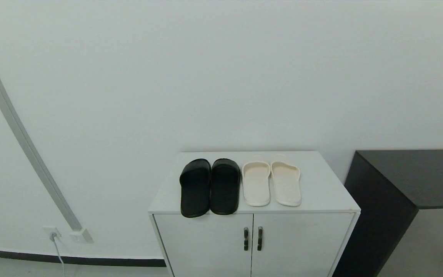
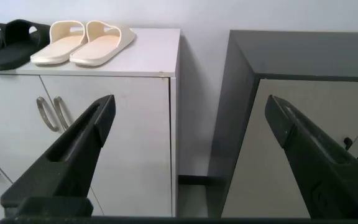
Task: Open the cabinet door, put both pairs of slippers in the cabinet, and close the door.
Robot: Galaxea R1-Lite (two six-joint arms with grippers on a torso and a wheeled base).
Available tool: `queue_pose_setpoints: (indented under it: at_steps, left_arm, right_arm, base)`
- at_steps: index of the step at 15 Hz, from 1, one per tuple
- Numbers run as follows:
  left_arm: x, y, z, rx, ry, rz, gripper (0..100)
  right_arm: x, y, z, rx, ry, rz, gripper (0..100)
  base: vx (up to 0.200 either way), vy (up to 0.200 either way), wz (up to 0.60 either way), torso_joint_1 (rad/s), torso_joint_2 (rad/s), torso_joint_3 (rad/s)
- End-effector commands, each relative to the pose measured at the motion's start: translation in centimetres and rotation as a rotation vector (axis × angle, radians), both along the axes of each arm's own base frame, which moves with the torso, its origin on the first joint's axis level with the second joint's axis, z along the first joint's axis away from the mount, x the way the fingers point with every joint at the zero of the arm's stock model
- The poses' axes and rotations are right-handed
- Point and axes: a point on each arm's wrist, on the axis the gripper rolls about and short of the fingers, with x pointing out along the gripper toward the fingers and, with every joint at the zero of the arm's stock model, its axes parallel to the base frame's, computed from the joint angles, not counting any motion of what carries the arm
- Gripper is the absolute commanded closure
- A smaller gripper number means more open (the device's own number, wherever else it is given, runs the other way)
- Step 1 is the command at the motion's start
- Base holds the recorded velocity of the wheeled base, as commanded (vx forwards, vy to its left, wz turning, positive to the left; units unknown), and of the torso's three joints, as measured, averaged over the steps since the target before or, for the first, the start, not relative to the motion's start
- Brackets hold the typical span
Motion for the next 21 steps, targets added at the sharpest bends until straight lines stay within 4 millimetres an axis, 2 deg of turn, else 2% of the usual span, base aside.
queue_pose_setpoints:
  at_steps: [1, 7, 8, 9, 10, 11, 12, 13, 15, 17, 18, 19, 21]
  left_arm:
    - [0.0, 0.0, 0.0, -0.001, 0.001, 0.000, 100]
    - [0.0, 0.0, 0.0, -0.001, 0.001, 0.000, 100]
    - [0.0, 0.0, 0.0, -0.001, 0.001, 0.000, 100]
    - [0.0, 0.0, 0.0, -0.001, 0.001, -0.002, 100]
    - [0.0, 0.0, 0.0, -0.001, 0.001, 0.000, 100]
    - [0.0, 0.0, 0.0, 0.002, 0.001, -0.002, 100]
    - [0.0, 0.0, 0.0, 0.004, 0.001, -0.002, 100]
    - [0.0, 0.0, 0.0, 0.007, 0.000, -0.002, 100]
    - [0.0, 0.0, 0.0, 0.015, 0.000, -0.002, 100]
    - [0.0, 0.0, 0.0, 0.013, 0.000, -0.002, 100]
    - [0.0, 0.0, 0.0, 0.010, 0.000, -0.002, 100]
    - [0.0, 0.0, 0.0, 0.010, 0.000, 0.000, 100]
    - [0.0, 0.0, 0.0, 0.012, 0.000, -0.002, 100]
  right_arm:
    - [0.0, 0.0, 0.0, -0.002, 0.002, -0.001, 0]
    - [-0.1, 0.0, 0.3, -0.048, -0.017, -0.010, 0]
    - [-1.0, 0.0, 4.5, 0.052, -0.140, 0.000, 0]
    - [-1.1, 0.0, 6.3, 0.130, -0.122, 0.021, 0]
    - [-0.6, 0.0, 6.7, 0.122, -0.048, 0.039, 0]
    - [0.7, 0.1, 6.5, 0.040, 0.067, 0.104, 0]
    - [1.3, 0.2, 6.7, 0.041, 0.107, 0.126, 0]
    - [3.3, 0.3, 7.5, 0.049, 0.200, 0.172, 0]
    - [6.9, 0.6, 9.2, 0.053, 0.278, 0.233, 0]
    - [9.5, 1.2, 10.3, 0.053, 0.327, 0.291, 0]
    - [11.8, 2.3, 11.5, 0.076, 0.356, 0.321, 0]
    - [13.1, 3.3, 12.2, 0.096, 0.355, 0.313, 0]
    - [14.9, 7.3, 13.0, 0.122, 0.329, 0.314, 0]
  base:
    - [0.000, 0.000, 0.00, 0.000, 0.00, 0.000]
    - [0.000, 0.000, 0.00, 0.000, 0.00, 0.000]
    - [0.000, 0.000, 0.00, 0.000, 0.00, 0.000]
    - [0.000, 0.000, 0.00, 0.000, 0.00, 0.000]
    - [0.000, 0.000, 0.00, 0.000, 0.00, 0.000]
    - [0.000, 0.000, 0.00, 0.000, 0.00, 0.000]
    - [0.000, 0.000, 0.00, 0.000, 0.00, 0.000]
    - [0.000, 0.000, 0.00, 0.000, 0.00, 0.000]
    - [0.000, 0.000, 0.00, 0.000, 0.00, 0.000]
    - [0.000, 0.000, 0.00, 0.000, 0.00, 0.000]
    - [0.000, 0.000, 0.00, 0.000, 0.00, 0.000]
    - [0.000, 0.000, 0.00, 0.000, 0.00, 0.000]
    - [0.000, 0.000, 0.00, 0.000, 0.00, 0.000]
